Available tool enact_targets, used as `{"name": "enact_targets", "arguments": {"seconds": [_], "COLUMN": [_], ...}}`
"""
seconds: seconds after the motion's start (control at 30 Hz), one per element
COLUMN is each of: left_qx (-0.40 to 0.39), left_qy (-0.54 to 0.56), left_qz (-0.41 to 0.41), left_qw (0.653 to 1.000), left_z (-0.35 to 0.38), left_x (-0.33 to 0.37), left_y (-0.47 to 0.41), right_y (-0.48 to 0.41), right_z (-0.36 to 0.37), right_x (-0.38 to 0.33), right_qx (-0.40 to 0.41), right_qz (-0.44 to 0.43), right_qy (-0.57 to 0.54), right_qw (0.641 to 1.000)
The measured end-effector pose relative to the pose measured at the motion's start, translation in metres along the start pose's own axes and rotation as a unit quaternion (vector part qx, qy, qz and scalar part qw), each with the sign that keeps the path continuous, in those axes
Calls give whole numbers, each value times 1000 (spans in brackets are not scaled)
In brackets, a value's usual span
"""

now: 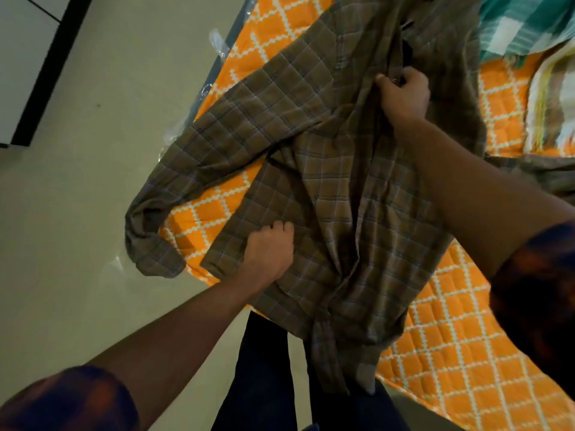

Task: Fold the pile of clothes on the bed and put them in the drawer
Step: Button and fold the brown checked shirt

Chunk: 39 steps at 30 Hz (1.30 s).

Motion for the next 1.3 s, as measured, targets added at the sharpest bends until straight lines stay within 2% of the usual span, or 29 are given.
{"name": "enact_targets", "arguments": {"seconds": [0.1,0.17,0.3,0.4,0.53,0.57,0.63,0.7,0.77,0.87,0.93,0.97,1.03,1.13,1.27,1.3], "left_qx": [30,87,194,215,172,176,193,181,138,150,180,192,220,294,372,381], "left_qy": [111,168,178,139,131,140,158,157,138,138,201,235,255,278,383,396], "left_qz": [-15,-42,-75,-174,-322,-329,-312,-297,-298,-209,-160,-141,-114,-124,-236,-246], "left_qw": [993,981,962,951,922,917,917,924,934,956,949,942,935,906,812,798], "left_z": [-9,-23,-50,-57,-48,-50,-58,-57,-46,-30,-24,-23,-31,-57,-84,-91], "left_x": [-17,-36,-91,-155,-215,-219,-209,-192,-179,-161,-159,-161,-164,-180,-224,-233], "left_y": [0,10,44,67,77,75,66,59,57,57,63,67,77,94,108,105], "right_y": [6,8,9,9,22,29,44,66,85,96,94,90,83,79,70,65], "right_z": [-15,-23,-29,-25,-22,-22,-17,5,38,90,114,119,118,111,106,107], "right_x": [9,13,20,15,11,2,-27,-65,-98,-118,-121,-124,-135,-167,-221,-230], "right_qx": [82,118,139,109,99,110,142,128,84,-46,-120,-124,-102,-80,-9,3], "right_qz": [10,21,70,78,80,51,-65,-201,-320,-399,-413,-418,-433,-453,-456,-445], "right_qy": [-11,-44,-95,-82,-27,9,113,215,292,373,414,428,425,370,323,302], "right_qw": [997,992,983,988,992,993,981,947,897,836,802,792,789,807,829,843]}}
Point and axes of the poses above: each hand's wrist, its own y-axis away from the middle knuckle, its own z-axis out of the palm, x = y × z, the point moved 9 cm from there along -y, towards the middle knuckle, and after that the axes turned 6 degrees about y, right-handed, at the moved point
